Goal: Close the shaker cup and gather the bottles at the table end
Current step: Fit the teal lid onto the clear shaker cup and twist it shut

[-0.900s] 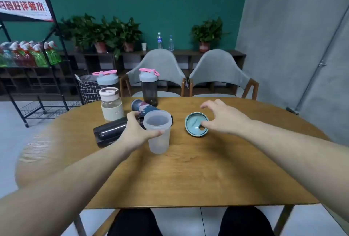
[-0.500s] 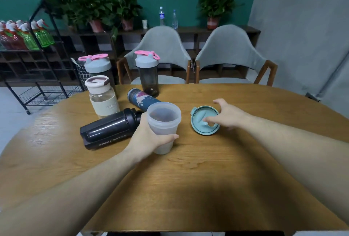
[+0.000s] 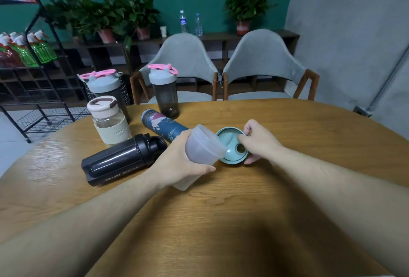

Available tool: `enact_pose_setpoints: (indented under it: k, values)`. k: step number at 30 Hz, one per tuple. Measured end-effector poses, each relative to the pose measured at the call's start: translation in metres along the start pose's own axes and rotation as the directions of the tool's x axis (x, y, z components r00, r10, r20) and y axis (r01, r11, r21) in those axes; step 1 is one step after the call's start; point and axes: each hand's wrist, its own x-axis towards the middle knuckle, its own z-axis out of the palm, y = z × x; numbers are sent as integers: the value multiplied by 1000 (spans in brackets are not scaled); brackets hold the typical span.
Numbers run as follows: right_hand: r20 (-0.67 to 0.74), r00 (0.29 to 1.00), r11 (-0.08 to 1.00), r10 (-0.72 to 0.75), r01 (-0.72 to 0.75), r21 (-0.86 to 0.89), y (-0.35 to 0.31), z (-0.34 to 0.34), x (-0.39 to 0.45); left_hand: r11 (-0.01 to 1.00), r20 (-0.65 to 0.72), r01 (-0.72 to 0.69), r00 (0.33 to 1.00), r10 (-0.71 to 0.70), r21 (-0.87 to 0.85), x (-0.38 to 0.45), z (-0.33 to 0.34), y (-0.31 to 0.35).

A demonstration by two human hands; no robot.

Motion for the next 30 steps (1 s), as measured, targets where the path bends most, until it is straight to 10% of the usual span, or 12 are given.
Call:
enact_pose_setpoints:
  k: [13,30]
  values:
    - [-45,989,883,-138,143,446,-15,0,-53,987,30,-10,1000,6,159,1,8,41]
    - [359,896,458,-262,-212,863,-6,-33,-73,945,189,-241,961,200,222,1,-17,65]
